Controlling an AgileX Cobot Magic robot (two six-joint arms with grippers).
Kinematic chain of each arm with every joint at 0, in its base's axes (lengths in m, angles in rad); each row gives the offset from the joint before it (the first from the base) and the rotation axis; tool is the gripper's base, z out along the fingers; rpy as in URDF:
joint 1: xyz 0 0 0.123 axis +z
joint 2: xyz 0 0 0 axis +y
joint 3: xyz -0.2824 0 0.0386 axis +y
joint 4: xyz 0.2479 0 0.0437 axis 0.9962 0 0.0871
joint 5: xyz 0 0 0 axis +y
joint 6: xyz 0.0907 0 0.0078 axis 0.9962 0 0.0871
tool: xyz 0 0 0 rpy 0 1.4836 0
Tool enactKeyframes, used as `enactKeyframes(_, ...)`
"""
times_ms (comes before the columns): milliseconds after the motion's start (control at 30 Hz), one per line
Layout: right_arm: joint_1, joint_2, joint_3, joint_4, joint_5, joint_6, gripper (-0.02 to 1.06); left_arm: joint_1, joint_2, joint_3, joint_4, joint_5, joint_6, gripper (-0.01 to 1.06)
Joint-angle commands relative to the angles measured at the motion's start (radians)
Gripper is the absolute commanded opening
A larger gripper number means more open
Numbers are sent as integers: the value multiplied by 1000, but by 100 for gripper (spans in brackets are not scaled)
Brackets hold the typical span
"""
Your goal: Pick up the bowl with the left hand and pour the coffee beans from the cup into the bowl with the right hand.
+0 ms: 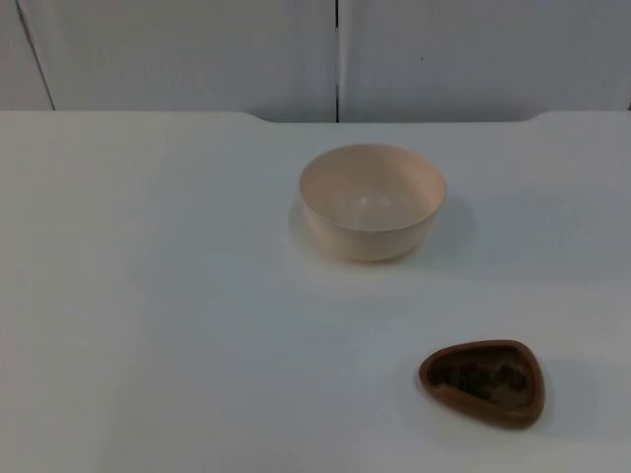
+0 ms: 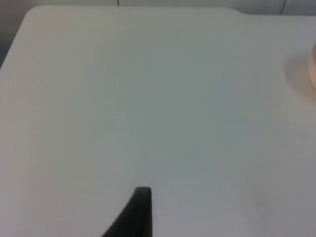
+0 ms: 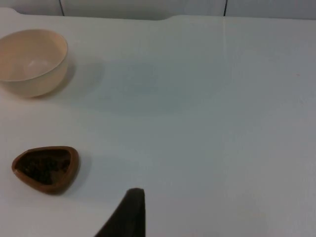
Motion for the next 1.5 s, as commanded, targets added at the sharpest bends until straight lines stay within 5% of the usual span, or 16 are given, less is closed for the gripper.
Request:
enactKeyframes(0, -7, -4, 2, -3, -5, -1, 105, 1, 26, -6, -17, -7, 0, 105)
enactKeyframes(500, -7, -4, 2, -5, -5, -1, 105, 1, 219, -12, -139, -163, 35, 105)
enactKeyframes(1133, -7, -4, 2, -9, -5, -1, 105, 1, 566, -364, -219, -171, 161, 105)
enactKeyframes(1467, -7, -4, 2, -10, -5, -1, 105, 1, 676, -443, -279, -175, 186, 105)
